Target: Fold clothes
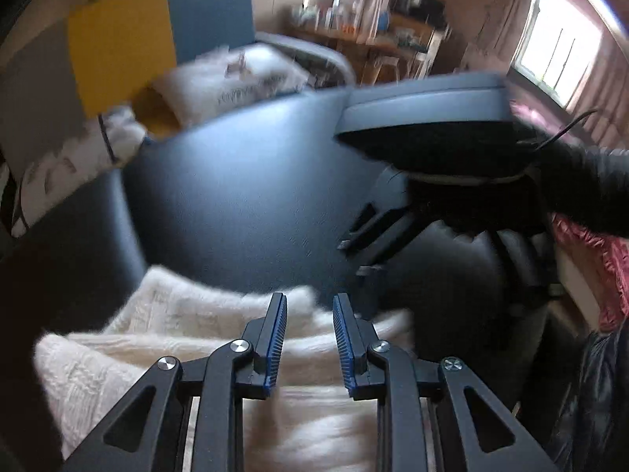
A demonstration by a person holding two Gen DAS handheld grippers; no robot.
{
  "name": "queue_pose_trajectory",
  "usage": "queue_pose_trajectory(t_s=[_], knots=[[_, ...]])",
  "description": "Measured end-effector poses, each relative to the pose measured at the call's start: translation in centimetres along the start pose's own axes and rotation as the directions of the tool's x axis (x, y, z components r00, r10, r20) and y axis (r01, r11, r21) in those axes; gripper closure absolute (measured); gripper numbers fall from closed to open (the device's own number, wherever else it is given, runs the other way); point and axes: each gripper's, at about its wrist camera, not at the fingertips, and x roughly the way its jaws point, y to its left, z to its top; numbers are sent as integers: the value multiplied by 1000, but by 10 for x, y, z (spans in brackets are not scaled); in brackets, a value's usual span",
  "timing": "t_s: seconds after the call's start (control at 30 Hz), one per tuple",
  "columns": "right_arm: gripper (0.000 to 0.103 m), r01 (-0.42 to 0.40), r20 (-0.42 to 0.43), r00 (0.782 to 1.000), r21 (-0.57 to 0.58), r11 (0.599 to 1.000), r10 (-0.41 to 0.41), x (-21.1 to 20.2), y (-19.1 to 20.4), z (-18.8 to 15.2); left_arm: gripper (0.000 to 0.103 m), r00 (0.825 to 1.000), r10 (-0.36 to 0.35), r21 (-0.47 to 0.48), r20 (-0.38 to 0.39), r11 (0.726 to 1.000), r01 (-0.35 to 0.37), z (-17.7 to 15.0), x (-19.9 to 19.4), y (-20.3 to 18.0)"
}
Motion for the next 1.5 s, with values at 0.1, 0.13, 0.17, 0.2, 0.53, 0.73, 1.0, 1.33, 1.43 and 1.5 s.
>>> queue_pose_trajectory(t_s=[0.1,0.13,0.17,0.2,0.53,0.73,1.0,1.33,1.43,1.5], knots=[[20,-105,-134,987,-89,990,92,12,21,-4,77,999,0,-41,-35,999,-2,-13,13,13],[18,-132,-170,979,-116,984,112,15,30,-5,77,1000,-10,-60,-16,998,9,-15,14,15],[9,-132,-205,973,-131,983,103,21,34,-6,77,1000,-14,-93,0,996,14,-15,13,17],[9,-102,-237,969,-136,986,67,28,35,-6,77,1000,-6,-93,4,996,6,-16,13,16],[9,61,-134,989,-55,997,-68,9,46,-16,77,976,42,-241,214,970,11,-26,-53,19],[9,206,148,967,17,978,-206,-26,44,12,77,938,265,-313,222,931,-189,-60,-90,13],[9,238,80,964,168,957,-254,19,3,13,75,909,398,-319,121,883,-344,-70,-52,5],[7,283,187,938,78,956,-293,8,27,58,74,891,311,-534,330,840,-95,-111,-126,48],[7,215,221,944,144,966,-243,12,-2,62,74,902,276,-523,331,850,-68,-115,-126,55],[7,139,218,960,173,975,-176,-2,-30,64,74,912,243,-514,330,857,-43,-112,-121,62]])
